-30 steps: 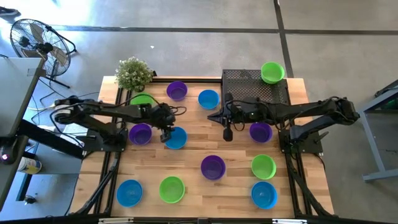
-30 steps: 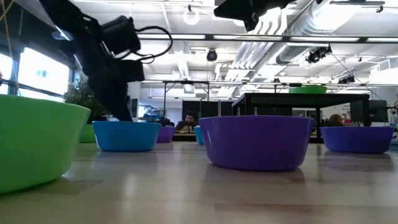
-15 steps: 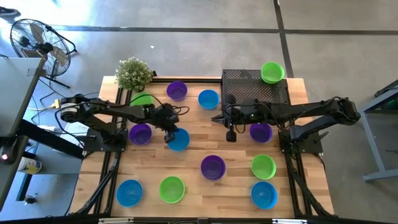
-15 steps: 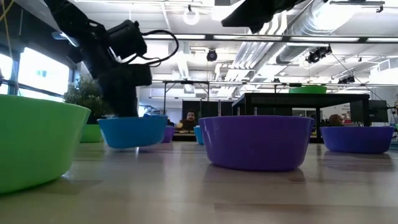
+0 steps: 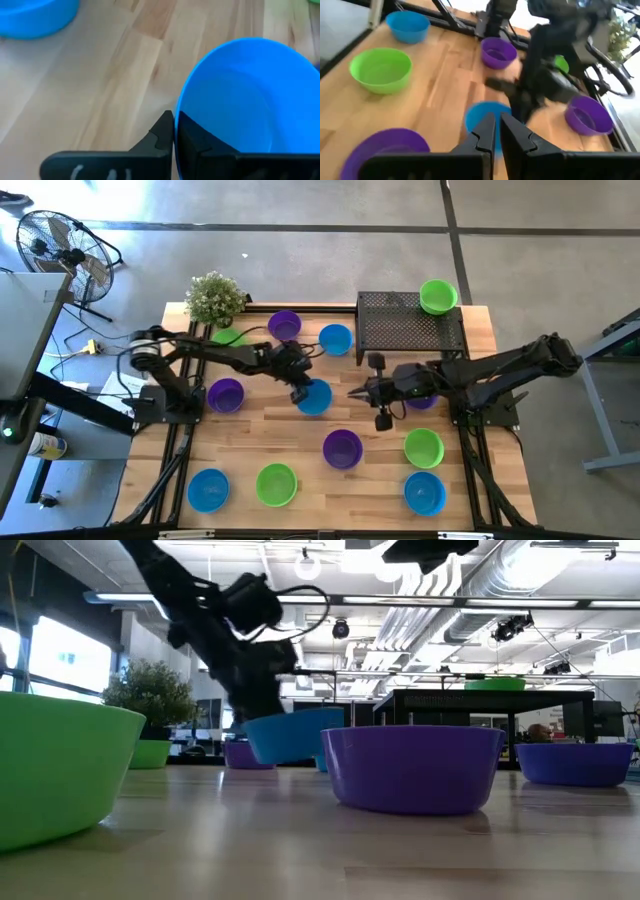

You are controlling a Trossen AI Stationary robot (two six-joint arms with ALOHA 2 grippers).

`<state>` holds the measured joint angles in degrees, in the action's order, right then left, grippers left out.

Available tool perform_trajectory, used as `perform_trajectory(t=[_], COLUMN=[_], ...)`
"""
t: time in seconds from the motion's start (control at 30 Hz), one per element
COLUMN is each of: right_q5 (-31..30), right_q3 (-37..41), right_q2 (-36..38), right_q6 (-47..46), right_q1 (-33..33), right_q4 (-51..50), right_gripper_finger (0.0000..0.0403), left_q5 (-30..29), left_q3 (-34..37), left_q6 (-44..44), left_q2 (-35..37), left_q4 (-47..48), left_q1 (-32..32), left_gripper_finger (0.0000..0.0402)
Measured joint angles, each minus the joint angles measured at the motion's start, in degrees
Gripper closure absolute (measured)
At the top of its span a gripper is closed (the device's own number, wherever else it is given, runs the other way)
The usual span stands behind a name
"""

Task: Pick & Place Mini bowls
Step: Put the blue bowl on the shelf

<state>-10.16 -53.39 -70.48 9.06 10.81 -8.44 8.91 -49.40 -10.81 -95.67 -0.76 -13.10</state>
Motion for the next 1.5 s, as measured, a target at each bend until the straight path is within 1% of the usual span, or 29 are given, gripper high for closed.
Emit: perform_trajectory(t=[0.13, 0.23, 0.3, 0.4, 0.53, 0.63, 0.73, 0.8, 0.9, 0.97, 1.0, 1.07, 1.2, 1.27, 1.37, 1.5], right_q5=[-0.4, -0.4, -0.5, -2.4, -5.9, -6.2, -6.6, -7.4, -7.5, -7.6, -7.8, -7.8, -6.0, -4.4, -2.6, 0.5], right_q3=[5.7, 10.2, 12.4, 13.6, 13.8, 13.8, 13.8, 13.8, 13.1, 11.2, 10.0, 7.7, 2.7, -0.2, -5.5, -13.7], right_q2=[0.0, 0.0, 0.3, 0.4, 0.4, 0.4, 0.1, 0.0, 0.0, -0.1, -0.6, -1.5, -5.6, -8.6, -13.5, -20.2], right_q6=[0.0, -0.2, -1.1, -1.6, -3.2, -6.0, -10.9, -15.0, -20.3, -23.2, -24.7, -26.1, -27.0, -27.6, -27.5, -24.7], right_q1=[1.4, 1.4, 1.3, 1.1, 0.9, 0.3, -0.6, -1.3, -2.7, -3.8, -4.3, -5.2, -7.1, -8.2, -9.7, -12.2], right_q4=[8.1, 13.7, 15.6, 16.4, 14.6, 13.4, 13.2, 12.8, 10.2, 6.4, 5.2, 3.2, -0.9, -3.7, -8.1, -15.0], right_gripper_finger=[0.0389, 0.0389, 0.0389, 0.0389, 0.0389, 0.0384, 0.0369, 0.0354, 0.0329, 0.0314, 0.0308, 0.03, 0.0295, 0.0294, 0.0294, 0.0294], left_q5=[0.1, 1.0, 1.1, 1.1, 1.1, 1.1, 0.5, -0.8, -1.5, -1.5, -1.6, -1.8, -2.1, -1.6, -0.6, -0.5], left_q3=[-3.5, -5.1, -5.8, -7.0, -9.2, -11.7, -12.3, -11.3, -7.1, -3.4, -1.0, 4.0, 14.3, 19.6, 26.2, 33.4], left_q6=[0.3, 0.2, 0.2, 0.0, 0.5, 4.9, 7.7, 8.7, 8.8, 8.3, 7.4, 6.0, 4.0, 2.9, 2.4, 2.4], left_q2=[-4.5, -5.9, -7.2, -7.6, -7.5, -7.5, -5.8, -3.7, 0.8, 3.2, 4.9, 8.2, 14.4, 16.7, 19.6, 22.2], left_q4=[0.7, 0.6, 0.8, 1.1, 3.6, 7.5, 12.3, 10.8, 9.0, 3.5, 1.2, -3.8, -18.0, -24.9, -35.7, -44.3], left_q1=[0.0, 0.0, 0.0, 0.0, 0.0, 0.0, 0.0, 0.0, 0.1, 0.1, 0.1, 0.0, 0.1, 0.1, 0.1, 0.1], left_gripper_finger=[0.0399, 0.0398, 0.0393, 0.0374, 0.0333, 0.0307, 0.0305, 0.032, 0.0365, 0.0391, 0.0395, 0.0388, 0.0389, 0.0397, 0.0398, 0.0398])
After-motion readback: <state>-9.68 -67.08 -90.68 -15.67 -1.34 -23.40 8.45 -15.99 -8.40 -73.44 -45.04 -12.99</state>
